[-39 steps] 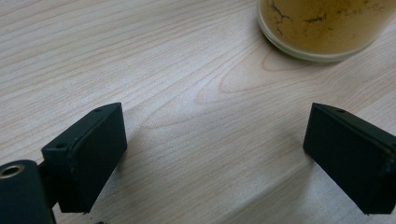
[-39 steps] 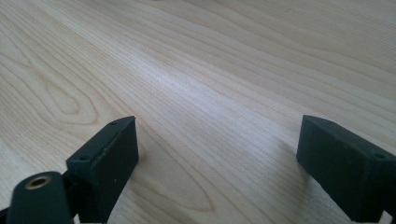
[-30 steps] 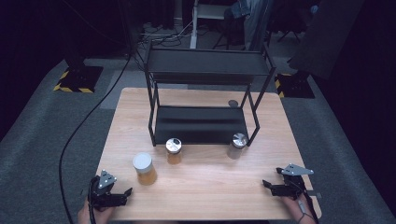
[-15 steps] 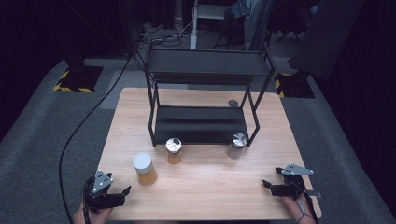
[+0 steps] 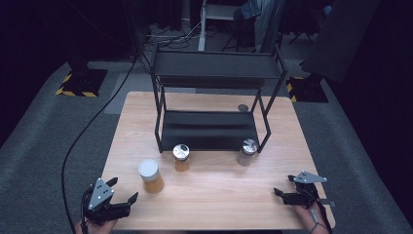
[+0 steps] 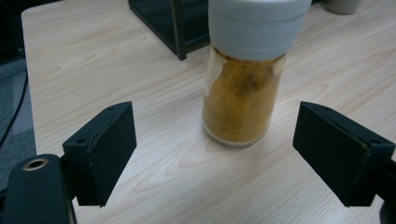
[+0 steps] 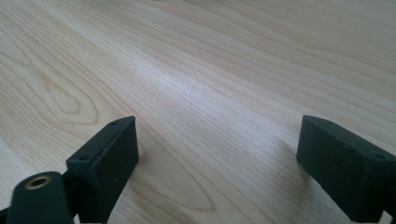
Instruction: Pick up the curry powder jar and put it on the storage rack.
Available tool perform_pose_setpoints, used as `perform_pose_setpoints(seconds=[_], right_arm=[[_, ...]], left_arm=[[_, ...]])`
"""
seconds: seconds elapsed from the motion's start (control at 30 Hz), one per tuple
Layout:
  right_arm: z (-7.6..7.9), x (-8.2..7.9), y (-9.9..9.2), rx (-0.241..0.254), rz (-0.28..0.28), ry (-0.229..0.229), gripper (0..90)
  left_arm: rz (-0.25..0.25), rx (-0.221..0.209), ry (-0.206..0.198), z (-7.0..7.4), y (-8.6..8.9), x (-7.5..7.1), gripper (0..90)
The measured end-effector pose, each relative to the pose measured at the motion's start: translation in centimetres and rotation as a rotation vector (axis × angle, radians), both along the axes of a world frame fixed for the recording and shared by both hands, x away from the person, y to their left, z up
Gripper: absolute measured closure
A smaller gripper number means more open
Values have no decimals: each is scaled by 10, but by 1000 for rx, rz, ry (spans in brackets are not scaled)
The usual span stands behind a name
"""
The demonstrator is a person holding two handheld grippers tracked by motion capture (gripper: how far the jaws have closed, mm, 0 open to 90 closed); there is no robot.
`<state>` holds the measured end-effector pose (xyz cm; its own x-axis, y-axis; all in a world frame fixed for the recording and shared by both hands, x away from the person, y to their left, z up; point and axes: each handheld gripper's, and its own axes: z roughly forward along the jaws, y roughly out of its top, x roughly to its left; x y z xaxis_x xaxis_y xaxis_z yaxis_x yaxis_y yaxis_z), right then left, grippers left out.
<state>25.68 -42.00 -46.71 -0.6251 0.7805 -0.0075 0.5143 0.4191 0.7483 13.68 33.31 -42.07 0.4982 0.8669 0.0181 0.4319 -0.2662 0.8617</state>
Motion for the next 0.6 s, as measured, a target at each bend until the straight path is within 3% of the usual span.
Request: perform_pose_setpoints(seconds=[0.6], right_arm=[[0, 0, 0, 0, -1, 0, 128]], left_arm=[[-36, -53, -65, 0, -6, 11, 130]])
